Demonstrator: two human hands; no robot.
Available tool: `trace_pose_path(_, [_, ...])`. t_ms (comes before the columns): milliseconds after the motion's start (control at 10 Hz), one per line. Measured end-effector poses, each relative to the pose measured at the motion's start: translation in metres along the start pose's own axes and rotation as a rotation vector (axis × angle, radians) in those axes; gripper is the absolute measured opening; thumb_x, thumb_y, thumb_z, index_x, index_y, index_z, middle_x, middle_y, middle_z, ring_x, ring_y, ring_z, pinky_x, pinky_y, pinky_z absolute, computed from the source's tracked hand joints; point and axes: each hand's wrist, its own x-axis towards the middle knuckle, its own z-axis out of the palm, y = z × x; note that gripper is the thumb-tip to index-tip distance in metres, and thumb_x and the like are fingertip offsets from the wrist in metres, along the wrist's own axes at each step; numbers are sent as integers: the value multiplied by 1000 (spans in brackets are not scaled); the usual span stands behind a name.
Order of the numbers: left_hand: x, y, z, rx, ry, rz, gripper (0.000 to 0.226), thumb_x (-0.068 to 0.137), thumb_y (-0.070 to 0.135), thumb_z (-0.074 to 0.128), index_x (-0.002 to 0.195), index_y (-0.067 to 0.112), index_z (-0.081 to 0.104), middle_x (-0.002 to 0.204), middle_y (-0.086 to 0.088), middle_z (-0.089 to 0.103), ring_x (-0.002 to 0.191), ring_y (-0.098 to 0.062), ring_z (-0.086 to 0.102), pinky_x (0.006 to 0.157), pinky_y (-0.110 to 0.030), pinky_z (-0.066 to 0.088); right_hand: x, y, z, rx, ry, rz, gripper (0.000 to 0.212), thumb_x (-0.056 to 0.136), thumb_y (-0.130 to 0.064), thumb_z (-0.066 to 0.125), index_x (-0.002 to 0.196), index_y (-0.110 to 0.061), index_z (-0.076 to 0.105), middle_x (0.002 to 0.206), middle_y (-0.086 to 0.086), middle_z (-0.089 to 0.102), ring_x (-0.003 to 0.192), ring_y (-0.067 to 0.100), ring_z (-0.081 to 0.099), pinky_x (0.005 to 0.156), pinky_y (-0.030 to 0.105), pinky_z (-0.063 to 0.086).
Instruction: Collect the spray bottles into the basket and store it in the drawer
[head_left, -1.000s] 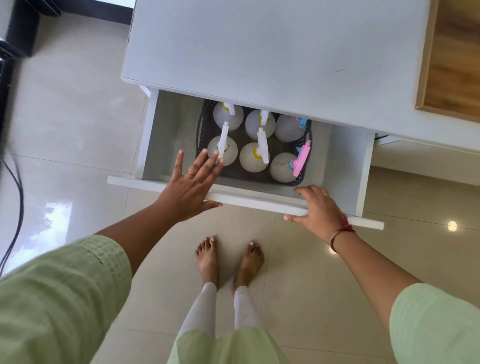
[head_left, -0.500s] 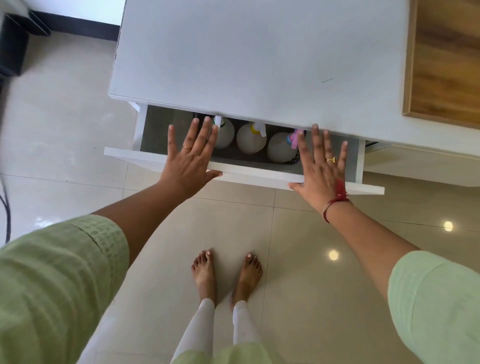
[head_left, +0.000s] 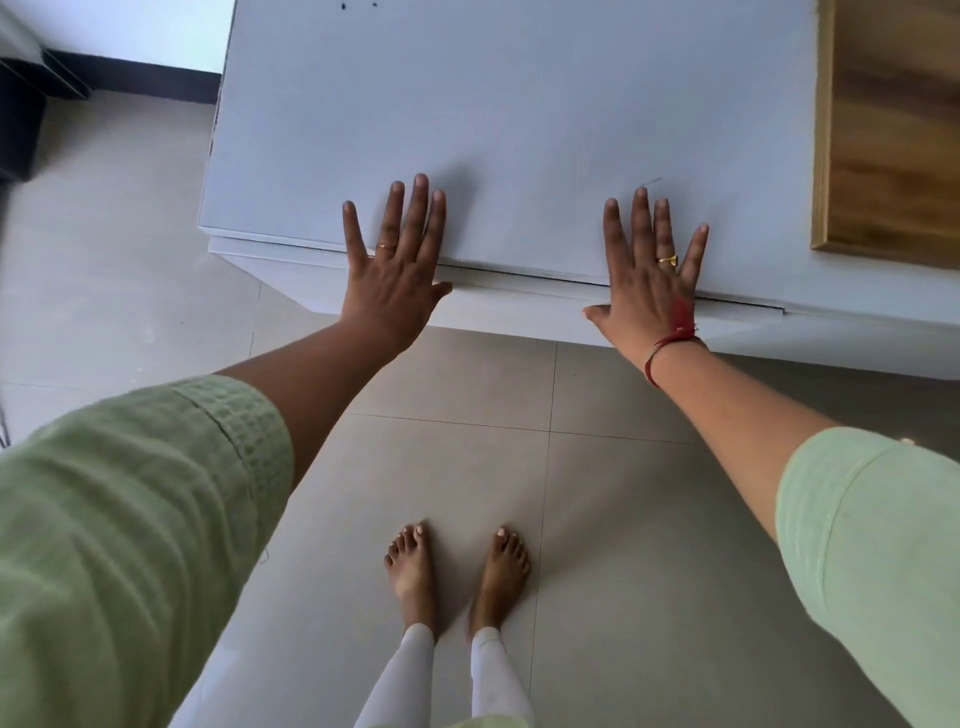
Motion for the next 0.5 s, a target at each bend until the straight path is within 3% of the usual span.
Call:
trace_pose_path(300, [8,3,3,3,24,-29,81,94,39,44,149,9,-8,160,-12,-2,148,-28,1,111,-64,3,13,2,1,11,35,-44,110,75,-35,74,153,-21,-2,162,10,2,150,29,3,114,59,-3])
trace_pose_path(500, [-2,-10,-20,-30,-10,55,90,89,54,42,149,9,-8,160,-11,-6,148,-27,-4,115,-56,-3,-3,11,-17,78,-33,-78,116,73,-53,70,152,-23,-10,162,6,-8,150,26,-5,116,55,-5])
